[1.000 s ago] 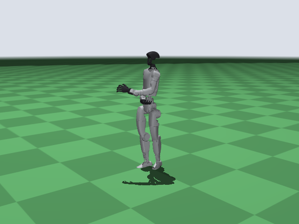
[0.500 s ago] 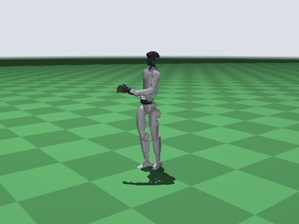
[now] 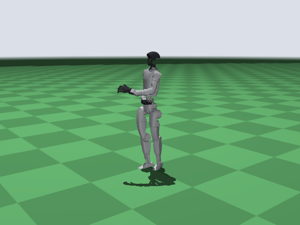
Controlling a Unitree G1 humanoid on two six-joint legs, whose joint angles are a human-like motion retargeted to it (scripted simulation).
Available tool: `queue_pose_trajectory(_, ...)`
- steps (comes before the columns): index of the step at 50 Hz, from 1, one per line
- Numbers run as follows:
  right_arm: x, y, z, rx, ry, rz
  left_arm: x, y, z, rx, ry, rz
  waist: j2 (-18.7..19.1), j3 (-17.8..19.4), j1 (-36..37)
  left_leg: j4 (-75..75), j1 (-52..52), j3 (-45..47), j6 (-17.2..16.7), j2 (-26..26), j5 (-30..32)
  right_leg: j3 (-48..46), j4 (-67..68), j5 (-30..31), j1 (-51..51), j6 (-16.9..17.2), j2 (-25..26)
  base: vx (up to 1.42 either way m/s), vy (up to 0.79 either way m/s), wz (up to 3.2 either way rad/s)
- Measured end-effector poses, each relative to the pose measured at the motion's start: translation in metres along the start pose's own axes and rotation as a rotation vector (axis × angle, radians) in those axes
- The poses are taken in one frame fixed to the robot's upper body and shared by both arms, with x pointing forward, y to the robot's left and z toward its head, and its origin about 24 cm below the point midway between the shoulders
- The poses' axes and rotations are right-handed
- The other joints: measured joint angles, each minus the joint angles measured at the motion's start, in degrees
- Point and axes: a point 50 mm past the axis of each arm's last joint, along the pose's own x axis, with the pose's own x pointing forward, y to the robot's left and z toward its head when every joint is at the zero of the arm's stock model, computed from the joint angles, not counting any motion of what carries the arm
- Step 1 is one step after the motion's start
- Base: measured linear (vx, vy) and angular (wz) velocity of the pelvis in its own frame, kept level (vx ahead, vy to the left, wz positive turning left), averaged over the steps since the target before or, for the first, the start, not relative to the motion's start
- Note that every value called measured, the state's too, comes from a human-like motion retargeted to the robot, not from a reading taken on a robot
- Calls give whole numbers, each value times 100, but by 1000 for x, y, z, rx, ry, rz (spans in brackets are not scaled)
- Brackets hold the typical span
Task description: Upper body actions
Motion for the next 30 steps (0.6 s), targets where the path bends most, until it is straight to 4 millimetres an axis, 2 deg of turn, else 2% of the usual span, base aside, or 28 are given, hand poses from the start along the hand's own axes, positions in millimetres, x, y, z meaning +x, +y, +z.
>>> queue_pose_trajectory(17, 1, 0, -1, 84, -64, -2, 2, -2, 1, -19, -13, -82, -39, -4, 69, -22, -74, -137, -61, 53, 95, -120, -35, -66, 16, -71, 44, 1, -3, 5)
queue_pose_trajectory(30, -2, 1, 7, -30, -5, -14, 2, 4, 2, -6, -14, 30, 23, 1, 120, -28, -106, -240, -93, 68, 122, -222, -33, -135, 39, -78, 30, 0, -1, 2)
